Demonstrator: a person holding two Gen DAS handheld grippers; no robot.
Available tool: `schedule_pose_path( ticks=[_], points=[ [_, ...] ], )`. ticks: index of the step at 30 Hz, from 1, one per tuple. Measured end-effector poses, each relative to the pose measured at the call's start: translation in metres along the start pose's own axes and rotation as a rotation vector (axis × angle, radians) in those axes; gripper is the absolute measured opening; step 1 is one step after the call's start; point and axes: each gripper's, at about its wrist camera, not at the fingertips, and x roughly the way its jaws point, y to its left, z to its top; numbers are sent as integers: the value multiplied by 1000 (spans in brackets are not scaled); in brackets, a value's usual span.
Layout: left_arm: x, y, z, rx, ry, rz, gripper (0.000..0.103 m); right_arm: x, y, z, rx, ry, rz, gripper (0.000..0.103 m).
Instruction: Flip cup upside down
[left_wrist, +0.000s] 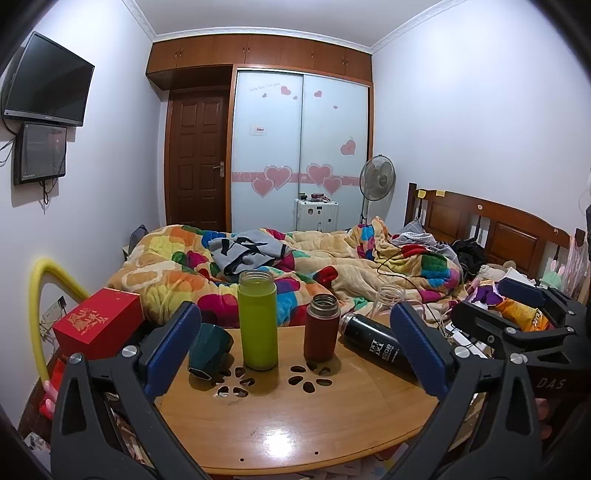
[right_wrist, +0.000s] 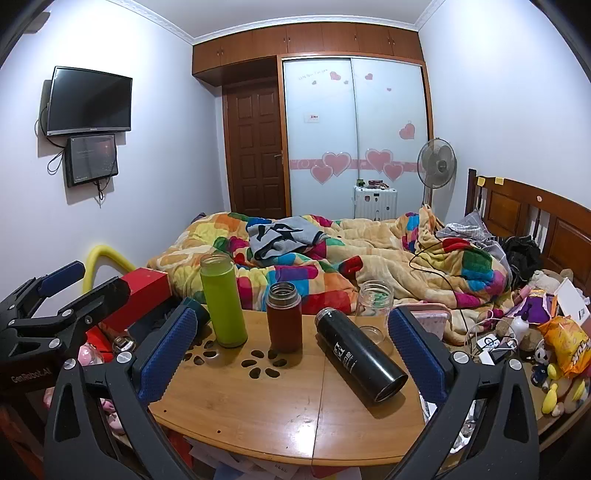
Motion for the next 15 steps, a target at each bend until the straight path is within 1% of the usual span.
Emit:
schedule_pose_path(
  ticks=[15],
  points=[
    [-1, 2, -1, -2, -1, 3, 103, -1, 3, -1, 0, -5, -5, 103]
  ],
)
